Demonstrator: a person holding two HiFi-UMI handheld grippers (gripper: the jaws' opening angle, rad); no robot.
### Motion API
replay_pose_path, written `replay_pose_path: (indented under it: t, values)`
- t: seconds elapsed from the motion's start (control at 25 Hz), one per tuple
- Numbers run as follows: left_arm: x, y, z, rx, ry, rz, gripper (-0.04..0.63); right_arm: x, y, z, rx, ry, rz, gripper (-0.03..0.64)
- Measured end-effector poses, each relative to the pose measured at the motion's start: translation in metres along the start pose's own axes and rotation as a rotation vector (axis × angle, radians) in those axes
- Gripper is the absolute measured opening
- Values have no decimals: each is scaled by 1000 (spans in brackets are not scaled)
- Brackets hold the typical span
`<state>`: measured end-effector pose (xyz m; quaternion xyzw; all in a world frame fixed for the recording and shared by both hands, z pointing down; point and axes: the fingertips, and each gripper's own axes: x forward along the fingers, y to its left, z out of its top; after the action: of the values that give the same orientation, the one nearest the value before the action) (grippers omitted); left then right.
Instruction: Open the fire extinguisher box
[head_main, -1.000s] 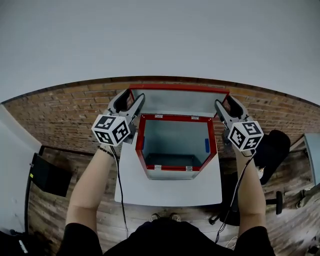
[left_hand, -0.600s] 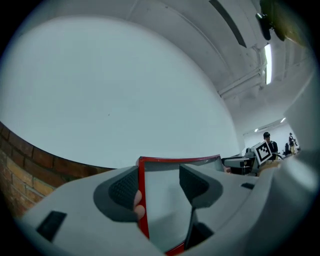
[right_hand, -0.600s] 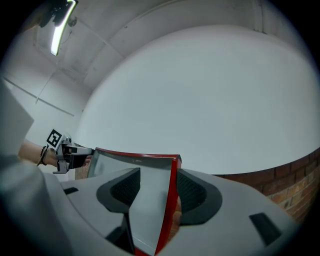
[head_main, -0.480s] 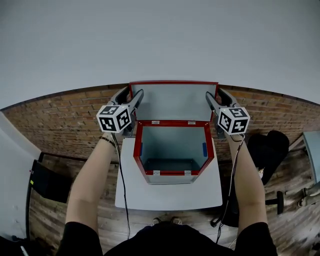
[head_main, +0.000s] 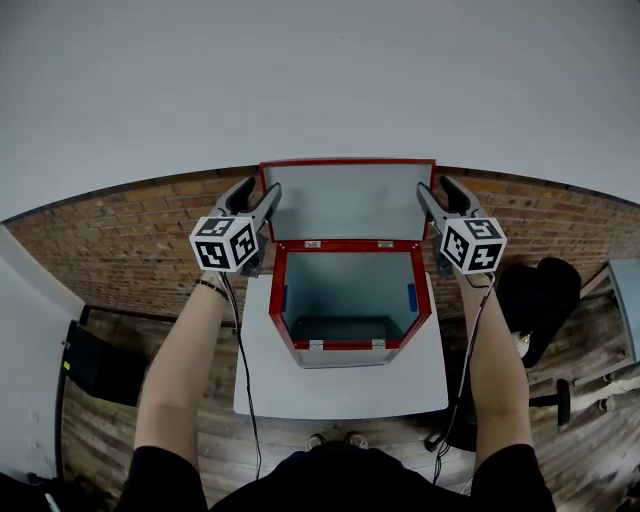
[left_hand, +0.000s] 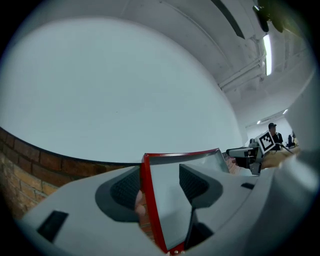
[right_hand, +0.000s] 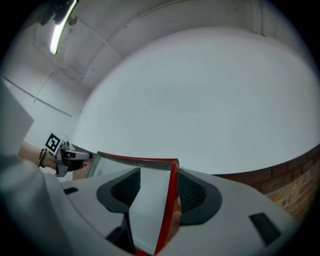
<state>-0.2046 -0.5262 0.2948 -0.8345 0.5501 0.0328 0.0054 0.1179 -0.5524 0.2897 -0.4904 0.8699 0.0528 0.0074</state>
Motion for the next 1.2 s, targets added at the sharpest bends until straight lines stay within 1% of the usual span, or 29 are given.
replay_pose_path:
  t: [0.08, 0.12, 0.16, 0.2, 0.24, 0.32, 0.4, 0.52, 0.6, 0.76, 1.0, 1.2]
  values:
    - [-23, -3, -3, 19, -21, 17, 287, -27, 5, -1, 52, -26, -22, 234]
    - [-38, -8, -4, 43, -31, 22, 285, -41, 8, -4, 86, -34, -37, 206]
    - [-53, -14, -6, 72, -43, 24, 283, -56, 10, -7, 121, -39, -50, 103]
    - [-69, -23, -7, 94, -60, 21, 247, -70, 14, -11, 154, -42, -56, 31]
    - [-86, -33, -7, 101, -80, 13, 185, -82, 20, -13, 183, -46, -49, 22]
    - [-118, -53, -8, 65, -123, -19, 78, -103, 36, -14, 217, -53, -14, 18]
    - [-146, -72, -14, 17, -140, -50, 48, -122, 55, -15, 229, -57, 22, 18]
    - [-174, -99, -36, -5, -114, -76, 43, -150, 82, -21, 227, -53, 60, 18]
    - [-189, -114, -52, -14, -95, -80, 43, -166, 100, -29, 200, -42, 79, 18]
    - [-213, -141, -84, -73, -60, -103, 43, -195, 139, -54, 150, -8, 119, 18]
    - [-237, -191, -124, -98, -14, -206, 43, -224, 183, -95, 172, 41, 171, 18]
    - [-247, -220, -148, -132, 27, -241, 43, -240, 211, -124, 171, 107, 196, 18]
